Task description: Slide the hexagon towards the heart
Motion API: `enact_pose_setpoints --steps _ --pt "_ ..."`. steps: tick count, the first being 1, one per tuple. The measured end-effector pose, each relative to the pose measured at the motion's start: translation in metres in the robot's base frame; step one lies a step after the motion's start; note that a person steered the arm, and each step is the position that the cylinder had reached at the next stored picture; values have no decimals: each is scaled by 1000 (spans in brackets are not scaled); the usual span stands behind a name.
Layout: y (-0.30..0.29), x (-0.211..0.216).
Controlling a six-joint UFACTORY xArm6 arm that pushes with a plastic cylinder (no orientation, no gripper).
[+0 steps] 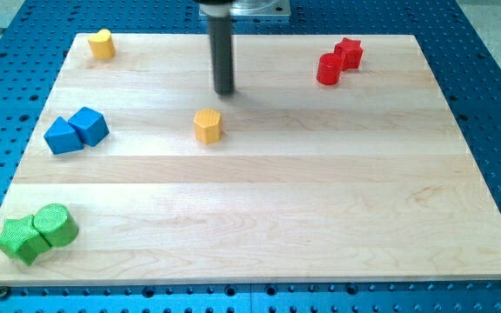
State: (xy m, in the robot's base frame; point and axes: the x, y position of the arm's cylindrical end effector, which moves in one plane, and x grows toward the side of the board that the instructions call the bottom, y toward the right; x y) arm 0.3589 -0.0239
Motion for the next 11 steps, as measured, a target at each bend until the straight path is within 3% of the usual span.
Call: enact_pose_setpoints --steps 1,2,3,4,5,6,7,8,10,11 --pt "-16 53" --pt "27 73" --pt "13 110" --pt "-61 84" --pt "-94 51" --pt "-109 72" --pt "-137 56" --pt "-143 -20" --pt "-172 4" --pt "-196 -44"
